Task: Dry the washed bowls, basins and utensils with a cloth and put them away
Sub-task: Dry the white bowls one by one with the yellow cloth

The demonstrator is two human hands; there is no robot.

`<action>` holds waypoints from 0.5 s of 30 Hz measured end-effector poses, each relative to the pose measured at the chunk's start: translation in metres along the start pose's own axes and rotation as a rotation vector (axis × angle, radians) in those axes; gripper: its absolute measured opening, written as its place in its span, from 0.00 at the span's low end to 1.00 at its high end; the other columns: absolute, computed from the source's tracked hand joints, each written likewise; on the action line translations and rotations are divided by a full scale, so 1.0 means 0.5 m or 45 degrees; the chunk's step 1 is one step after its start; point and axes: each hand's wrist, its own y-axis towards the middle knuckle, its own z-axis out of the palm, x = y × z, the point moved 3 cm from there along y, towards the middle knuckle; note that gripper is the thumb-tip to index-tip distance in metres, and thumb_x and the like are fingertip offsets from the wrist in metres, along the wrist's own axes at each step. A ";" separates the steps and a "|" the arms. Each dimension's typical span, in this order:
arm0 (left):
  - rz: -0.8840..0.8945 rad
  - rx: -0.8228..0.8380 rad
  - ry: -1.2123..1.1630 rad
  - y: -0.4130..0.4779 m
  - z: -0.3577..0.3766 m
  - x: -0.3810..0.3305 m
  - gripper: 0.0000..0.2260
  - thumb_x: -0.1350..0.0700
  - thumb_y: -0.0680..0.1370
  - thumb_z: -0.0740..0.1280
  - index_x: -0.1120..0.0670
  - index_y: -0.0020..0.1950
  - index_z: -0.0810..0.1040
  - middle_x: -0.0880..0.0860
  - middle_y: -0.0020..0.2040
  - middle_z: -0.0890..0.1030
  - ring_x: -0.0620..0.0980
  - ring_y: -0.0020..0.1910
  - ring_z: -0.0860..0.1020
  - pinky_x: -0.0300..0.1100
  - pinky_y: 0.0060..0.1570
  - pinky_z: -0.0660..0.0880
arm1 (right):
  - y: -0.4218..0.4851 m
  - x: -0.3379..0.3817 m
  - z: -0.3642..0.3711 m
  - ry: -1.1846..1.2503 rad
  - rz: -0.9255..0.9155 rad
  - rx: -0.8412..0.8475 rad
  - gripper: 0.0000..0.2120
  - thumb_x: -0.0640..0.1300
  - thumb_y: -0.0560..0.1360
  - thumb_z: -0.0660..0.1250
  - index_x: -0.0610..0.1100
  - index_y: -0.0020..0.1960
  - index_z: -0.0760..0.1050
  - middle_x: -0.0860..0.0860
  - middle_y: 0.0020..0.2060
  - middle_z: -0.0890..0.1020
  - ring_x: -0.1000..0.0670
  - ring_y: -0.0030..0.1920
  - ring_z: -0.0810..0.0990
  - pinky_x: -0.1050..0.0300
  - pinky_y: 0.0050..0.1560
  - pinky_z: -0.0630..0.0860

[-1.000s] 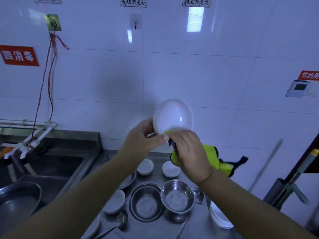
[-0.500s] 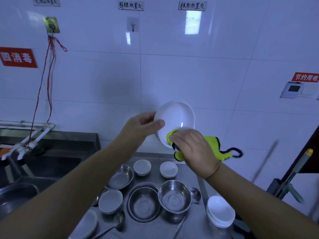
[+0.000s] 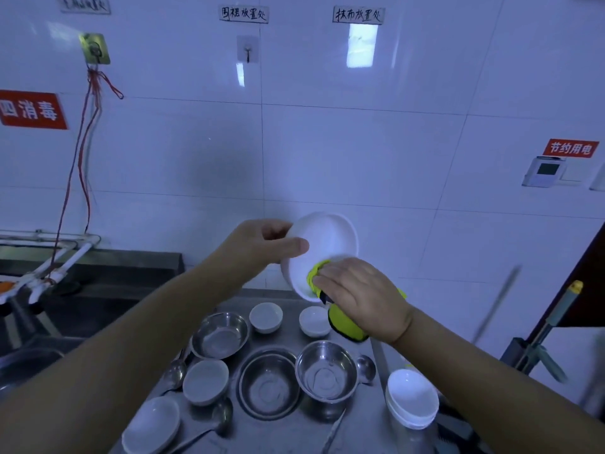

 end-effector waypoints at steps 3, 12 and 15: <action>0.023 -0.205 -0.234 -0.010 0.029 0.029 0.13 0.60 0.70 0.73 0.50 0.52 0.79 0.47 0.44 0.85 0.42 0.45 0.82 0.35 0.45 0.75 | 0.015 0.003 0.001 0.115 0.302 -0.031 0.14 0.32 0.74 0.61 0.39 0.59 0.69 0.42 0.46 0.80 0.44 0.47 0.74 0.50 0.51 0.71; 0.049 -0.195 -0.143 -0.030 0.039 0.033 0.13 0.57 0.65 0.72 0.49 0.49 0.82 0.51 0.45 0.85 0.45 0.45 0.83 0.34 0.43 0.76 | 0.014 0.065 -0.002 0.267 0.458 -0.083 0.12 0.41 0.82 0.50 0.40 0.61 0.69 0.43 0.49 0.80 0.46 0.50 0.74 0.55 0.53 0.70; -0.035 -0.022 -0.079 -0.019 0.007 0.009 0.17 0.55 0.64 0.72 0.57 0.51 0.82 0.53 0.44 0.85 0.46 0.42 0.82 0.35 0.42 0.77 | -0.001 0.041 -0.005 0.091 0.150 0.018 0.09 0.35 0.78 0.59 0.40 0.58 0.70 0.44 0.49 0.78 0.44 0.48 0.75 0.53 0.53 0.71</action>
